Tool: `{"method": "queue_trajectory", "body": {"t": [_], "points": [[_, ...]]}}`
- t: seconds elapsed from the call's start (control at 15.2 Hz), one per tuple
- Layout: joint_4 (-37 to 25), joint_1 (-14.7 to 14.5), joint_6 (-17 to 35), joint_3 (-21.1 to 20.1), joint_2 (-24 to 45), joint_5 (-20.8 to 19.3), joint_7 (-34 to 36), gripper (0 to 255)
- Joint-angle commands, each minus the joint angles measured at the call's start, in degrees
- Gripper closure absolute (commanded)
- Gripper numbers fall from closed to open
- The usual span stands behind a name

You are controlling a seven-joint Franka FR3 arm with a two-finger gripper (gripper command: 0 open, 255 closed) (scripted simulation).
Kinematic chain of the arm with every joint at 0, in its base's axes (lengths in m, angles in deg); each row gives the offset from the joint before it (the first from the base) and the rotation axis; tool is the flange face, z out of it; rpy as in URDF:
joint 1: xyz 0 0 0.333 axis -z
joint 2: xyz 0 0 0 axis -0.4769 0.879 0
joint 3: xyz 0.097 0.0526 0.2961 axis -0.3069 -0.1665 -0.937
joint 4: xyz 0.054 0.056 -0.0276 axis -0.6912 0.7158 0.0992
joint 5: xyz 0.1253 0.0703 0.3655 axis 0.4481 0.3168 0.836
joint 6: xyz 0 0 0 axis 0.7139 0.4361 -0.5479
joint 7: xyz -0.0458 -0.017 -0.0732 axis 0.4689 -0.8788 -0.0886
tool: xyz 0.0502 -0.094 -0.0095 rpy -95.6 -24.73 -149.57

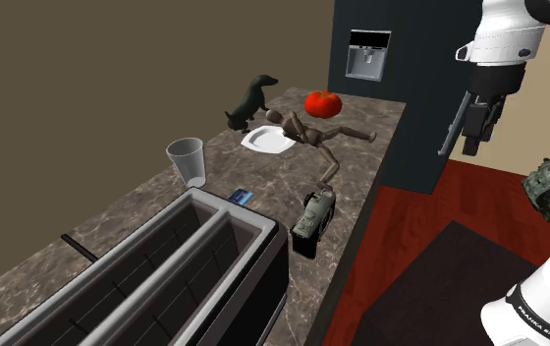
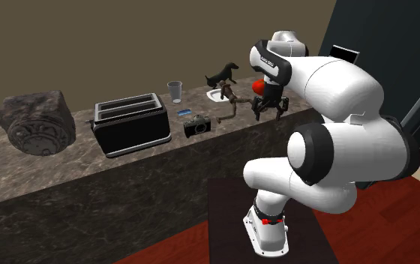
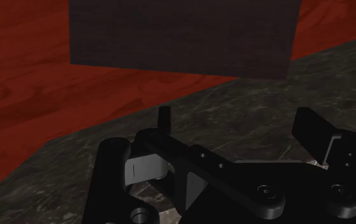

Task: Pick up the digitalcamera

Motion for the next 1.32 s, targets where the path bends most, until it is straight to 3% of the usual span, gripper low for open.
{"method": "queue_trajectory", "body": {"t": [0.0, 0.73, 1.25], "points": [[0.0, 0.0, 0.0, 0.0, 0.0, 0.0, 0.0, 0], [2.0, 0.16, 9.31, -17.59, 2.89, 15.77, 29.76, 0], [-3.81, 2.68, 19.28, -30.38, 13.78, 21.87, 50.58, 0]]}}
